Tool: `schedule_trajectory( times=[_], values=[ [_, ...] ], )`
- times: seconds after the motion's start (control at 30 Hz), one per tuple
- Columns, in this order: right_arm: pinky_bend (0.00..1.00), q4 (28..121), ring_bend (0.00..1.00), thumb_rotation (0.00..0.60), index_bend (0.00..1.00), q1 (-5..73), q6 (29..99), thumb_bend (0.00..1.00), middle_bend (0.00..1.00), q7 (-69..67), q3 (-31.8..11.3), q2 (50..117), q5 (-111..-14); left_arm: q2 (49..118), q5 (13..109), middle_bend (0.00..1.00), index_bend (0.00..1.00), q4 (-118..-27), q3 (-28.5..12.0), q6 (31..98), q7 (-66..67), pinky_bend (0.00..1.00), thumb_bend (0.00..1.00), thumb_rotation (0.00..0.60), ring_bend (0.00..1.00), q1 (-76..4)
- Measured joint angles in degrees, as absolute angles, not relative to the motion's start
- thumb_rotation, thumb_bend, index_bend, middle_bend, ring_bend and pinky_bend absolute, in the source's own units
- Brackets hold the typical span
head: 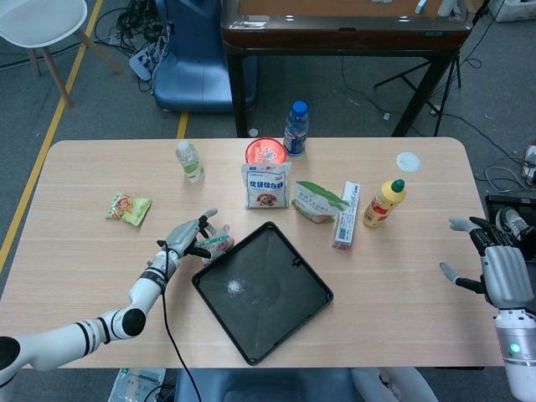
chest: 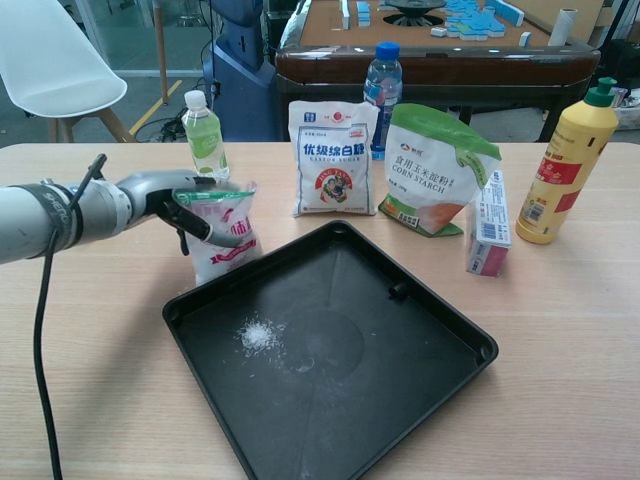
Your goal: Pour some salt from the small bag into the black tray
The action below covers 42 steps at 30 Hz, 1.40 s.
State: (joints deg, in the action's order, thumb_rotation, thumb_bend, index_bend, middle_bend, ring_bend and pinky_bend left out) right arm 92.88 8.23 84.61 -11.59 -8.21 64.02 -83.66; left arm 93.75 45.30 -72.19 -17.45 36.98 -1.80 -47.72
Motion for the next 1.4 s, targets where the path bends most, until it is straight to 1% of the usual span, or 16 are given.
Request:
schedule_trajectory(
  times=[0.27, 0.47, 0.67, 0.8, 0.87, 0.93, 0.97, 1.0, 1.4],
  values=[
    [0.20, 93.04, 0.16, 0.600, 0.23, 8.35, 84.50, 0.21, 0.31, -11.35, -8.25, 64.14, -83.78, 93.03, 52.20, 0.34, 0.01, -74.14, -16.07, 41.74, -1.42, 0.50, 0.18, 0.482, 0.33, -46.74],
    [0.20, 93.30, 0.16, 0.600, 0.23, 8.34, 84.55, 0.21, 0.31, -11.00, -8.31, 64.08, -83.74, 91.86, 53.97, 0.33, 0.01, -76.51, -15.78, 42.64, -1.97, 0.50, 0.18, 0.481, 0.33, -46.28],
    [0.20, 93.44, 0.16, 0.600, 0.23, 8.33, 84.56, 0.21, 0.31, -10.96, -8.34, 63.98, -83.76, 91.61, 54.91, 0.32, 0.01, -76.49, -15.30, 44.23, -1.26, 0.49, 0.18, 0.474, 0.31, -46.04],
    [0.20, 93.50, 0.16, 0.600, 0.23, 8.35, 84.58, 0.21, 0.31, -10.99, -8.36, 63.90, -83.86, 91.09, 54.68, 0.29, 0.00, -76.59, -15.33, 44.15, -1.50, 0.46, 0.18, 0.474, 0.28, -45.86],
    [0.20, 93.47, 0.16, 0.600, 0.23, 8.38, 84.55, 0.21, 0.31, -11.05, -8.37, 63.91, -83.90, 90.57, 54.72, 0.26, 0.00, -77.16, -15.28, 44.16, -1.71, 0.42, 0.18, 0.469, 0.21, -45.64],
    [0.20, 93.42, 0.16, 0.600, 0.23, 8.41, 84.56, 0.21, 0.31, -11.14, -8.39, 63.94, -83.94, 89.85, 55.07, 0.24, 0.00, -78.04, -15.20, 44.33, -2.12, 0.38, 0.18, 0.446, 0.16, -45.25],
    [0.20, 93.41, 0.16, 0.600, 0.23, 8.45, 84.52, 0.21, 0.31, -11.16, -8.41, 63.95, -83.92, 89.50, 55.32, 0.23, 0.00, -78.40, -15.14, 44.45, -2.31, 0.37, 0.18, 0.432, 0.15, -45.05],
    [0.20, 93.41, 0.16, 0.600, 0.23, 8.49, 84.47, 0.21, 0.31, -11.18, -8.43, 63.97, -83.92, 89.21, 55.49, 0.23, 0.00, -78.70, -15.10, 44.55, -2.56, 0.37, 0.18, 0.423, 0.15, -44.87],
    [0.20, 93.59, 0.16, 0.600, 0.23, 8.62, 84.35, 0.21, 0.31, -10.94, -8.40, 64.07, -84.00, 86.81, 58.79, 0.23, 0.00, -83.78, -14.06, 43.79, -5.92, 0.37, 0.18, 0.423, 0.17, -43.50]
  ],
)
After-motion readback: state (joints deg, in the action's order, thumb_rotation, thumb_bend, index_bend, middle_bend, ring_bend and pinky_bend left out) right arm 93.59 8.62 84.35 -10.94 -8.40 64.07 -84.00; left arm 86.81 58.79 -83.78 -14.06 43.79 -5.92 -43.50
